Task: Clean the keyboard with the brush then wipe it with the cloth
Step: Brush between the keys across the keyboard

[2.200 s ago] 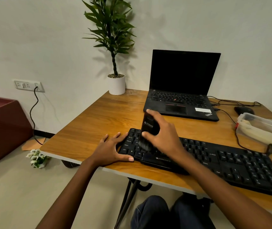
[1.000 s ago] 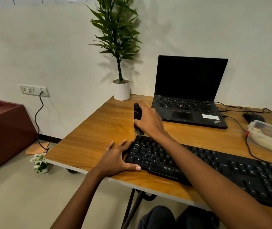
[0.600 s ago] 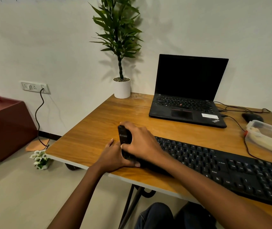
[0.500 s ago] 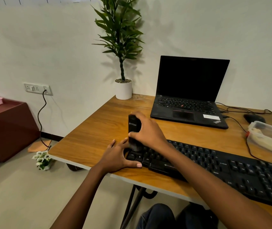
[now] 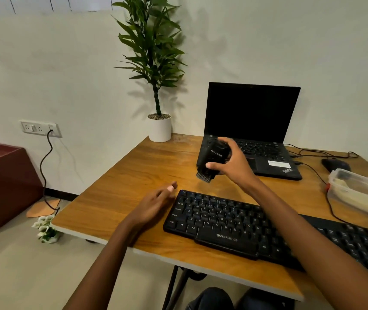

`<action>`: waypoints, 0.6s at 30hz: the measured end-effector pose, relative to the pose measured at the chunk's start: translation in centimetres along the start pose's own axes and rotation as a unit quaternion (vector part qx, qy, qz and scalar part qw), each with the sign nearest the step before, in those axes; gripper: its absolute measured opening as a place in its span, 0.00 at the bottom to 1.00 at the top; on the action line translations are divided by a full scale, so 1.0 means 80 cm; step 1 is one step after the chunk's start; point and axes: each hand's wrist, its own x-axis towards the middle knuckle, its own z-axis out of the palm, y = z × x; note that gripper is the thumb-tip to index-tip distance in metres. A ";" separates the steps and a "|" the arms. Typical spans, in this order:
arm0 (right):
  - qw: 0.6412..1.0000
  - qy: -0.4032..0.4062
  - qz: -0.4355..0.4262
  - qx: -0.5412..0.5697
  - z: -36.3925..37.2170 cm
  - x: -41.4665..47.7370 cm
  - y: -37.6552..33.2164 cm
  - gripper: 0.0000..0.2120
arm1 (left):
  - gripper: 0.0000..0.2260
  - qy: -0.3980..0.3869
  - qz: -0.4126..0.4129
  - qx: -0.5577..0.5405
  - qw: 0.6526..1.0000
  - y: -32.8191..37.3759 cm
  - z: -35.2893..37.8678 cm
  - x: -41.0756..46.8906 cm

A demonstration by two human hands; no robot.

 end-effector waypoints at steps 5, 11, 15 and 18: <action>0.996 -0.076 -0.023 -0.032 0.027 0.016 0.010 0.34 | 0.12 0.035 0.002 0.031 0.999 -0.003 0.021 0.056; 0.971 -0.156 -0.061 -0.173 -0.008 0.001 0.028 0.35 | 0.11 0.072 0.037 0.181 0.980 -0.029 0.018 0.074; 0.952 -0.169 -0.041 -0.252 -0.037 0.014 0.018 0.35 | 0.11 0.099 0.047 0.225 0.968 -0.024 0.026 0.073; 0.965 -0.142 -0.079 -0.204 -0.001 0.007 0.010 0.36 | 0.11 0.107 0.046 0.230 0.966 -0.019 0.029 0.070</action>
